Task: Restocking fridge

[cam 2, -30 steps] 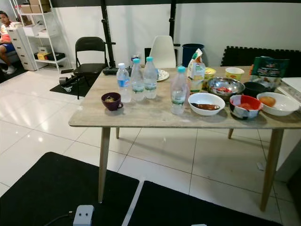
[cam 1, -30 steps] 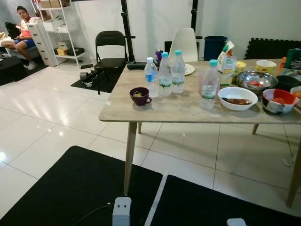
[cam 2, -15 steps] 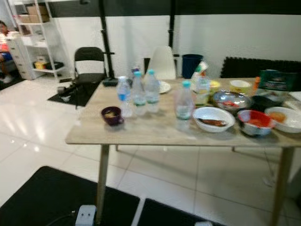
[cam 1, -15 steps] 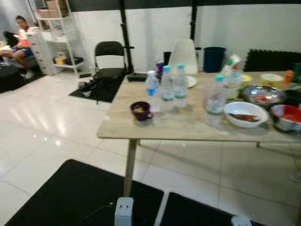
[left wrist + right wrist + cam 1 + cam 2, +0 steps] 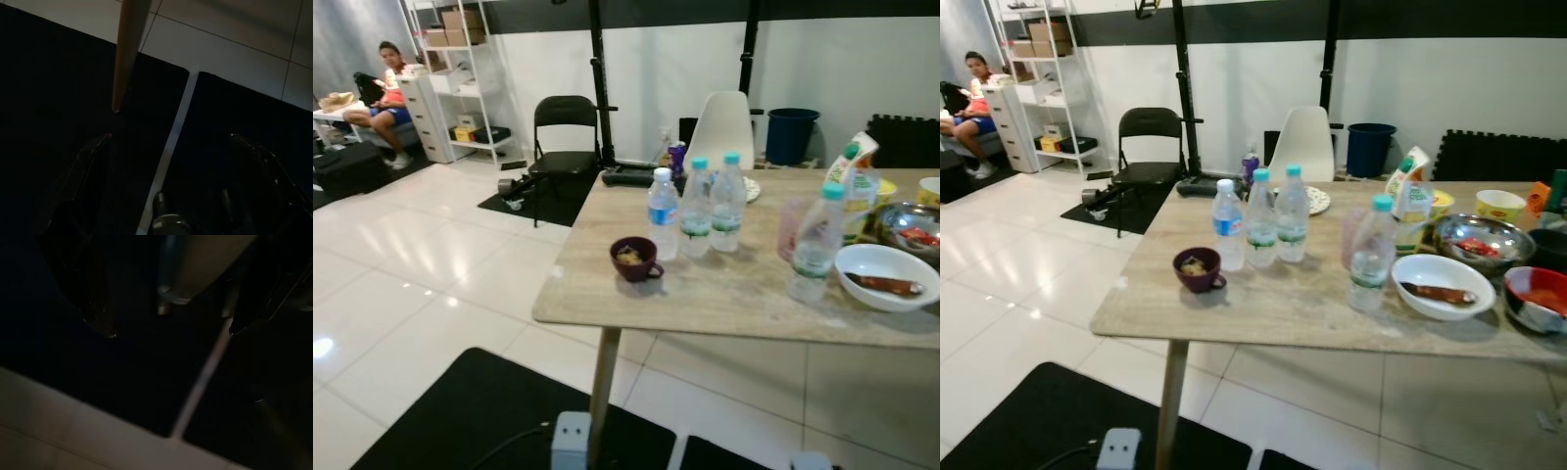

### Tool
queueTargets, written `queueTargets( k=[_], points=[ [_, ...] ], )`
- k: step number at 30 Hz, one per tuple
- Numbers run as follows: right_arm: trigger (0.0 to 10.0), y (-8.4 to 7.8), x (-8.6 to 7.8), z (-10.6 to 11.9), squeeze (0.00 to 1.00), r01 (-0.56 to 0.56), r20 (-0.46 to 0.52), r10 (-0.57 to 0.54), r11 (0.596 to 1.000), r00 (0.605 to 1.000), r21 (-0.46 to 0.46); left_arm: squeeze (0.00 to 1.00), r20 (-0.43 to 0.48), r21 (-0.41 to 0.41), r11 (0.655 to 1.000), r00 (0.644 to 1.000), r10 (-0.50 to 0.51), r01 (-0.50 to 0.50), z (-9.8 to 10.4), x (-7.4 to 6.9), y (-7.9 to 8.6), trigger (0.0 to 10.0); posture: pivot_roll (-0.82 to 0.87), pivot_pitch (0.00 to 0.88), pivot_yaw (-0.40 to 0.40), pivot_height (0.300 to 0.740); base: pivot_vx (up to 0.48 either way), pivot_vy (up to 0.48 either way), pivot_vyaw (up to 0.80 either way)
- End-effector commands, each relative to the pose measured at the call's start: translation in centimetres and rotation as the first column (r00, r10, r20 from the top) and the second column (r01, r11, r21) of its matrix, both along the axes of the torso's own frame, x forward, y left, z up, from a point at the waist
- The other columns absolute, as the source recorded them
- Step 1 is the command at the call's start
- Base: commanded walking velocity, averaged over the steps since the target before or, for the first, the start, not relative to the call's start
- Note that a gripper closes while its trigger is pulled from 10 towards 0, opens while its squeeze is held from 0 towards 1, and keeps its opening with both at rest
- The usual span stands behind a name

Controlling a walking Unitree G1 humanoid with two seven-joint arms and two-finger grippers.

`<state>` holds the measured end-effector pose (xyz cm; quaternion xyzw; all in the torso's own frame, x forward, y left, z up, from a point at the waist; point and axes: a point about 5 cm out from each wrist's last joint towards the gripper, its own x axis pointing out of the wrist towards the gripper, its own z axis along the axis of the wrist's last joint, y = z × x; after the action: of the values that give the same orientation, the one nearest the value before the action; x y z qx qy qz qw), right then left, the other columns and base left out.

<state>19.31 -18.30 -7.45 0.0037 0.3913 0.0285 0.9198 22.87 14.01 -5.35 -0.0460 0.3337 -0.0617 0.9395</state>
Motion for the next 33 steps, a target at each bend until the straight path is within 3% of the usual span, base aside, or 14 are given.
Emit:
queueTargets(
  k=[1, 13, 22, 33],
  points=[
    [10.0, -0.6, -0.2, -0.1, 0.0, 0.018, -0.01, -0.018, 1.0, 1.0, -0.009, 0.0, -0.002, -0.001, 1.0, 1.0, -0.012, 0.012, 0.0, 0.0, -0.3, 10.0, -0.03, 0.042, 0.056, 0.74, 0.356, 0.0, 0.0],
    [10.0, -0.7, -0.1, 0.0, 0.0, 0.022, -0.002, -0.022, 1.0, 1.0, -0.011, 0.0, 0.024, 0.003, 1.0, 0.999, -0.025, 0.025, 0.5, 0.4, -0.6, 10.0, -0.04, 0.04, 0.059, 0.74, 0.344, 0.0, 0.0],
    [10.0, -0.9, -0.1, 0.0, 0.0, 0.023, -0.001, -0.023, 1.0, 1.0, -0.015, 0.0, 0.036, 0.022, 0.995, 0.995, -0.093, 0.092, 0.6, 0.3, -1.3, 10.0, -0.03, 0.041, 0.057, 0.74, 0.0, 0.0, 0.0],
    [10.0, -0.8, 0.1, 0.2, 0.0, 0.022, 0.013, -0.022, 1.0, 1.0, -0.013, 0.0, 0.03, 0.021, 0.996, 0.996, -0.083, 0.082, 0.6, 0.1, -1.3, 10.0, -0.04, 0.039, 0.057, 0.74, 0.0, -0.469, 0.0]
  ],
)
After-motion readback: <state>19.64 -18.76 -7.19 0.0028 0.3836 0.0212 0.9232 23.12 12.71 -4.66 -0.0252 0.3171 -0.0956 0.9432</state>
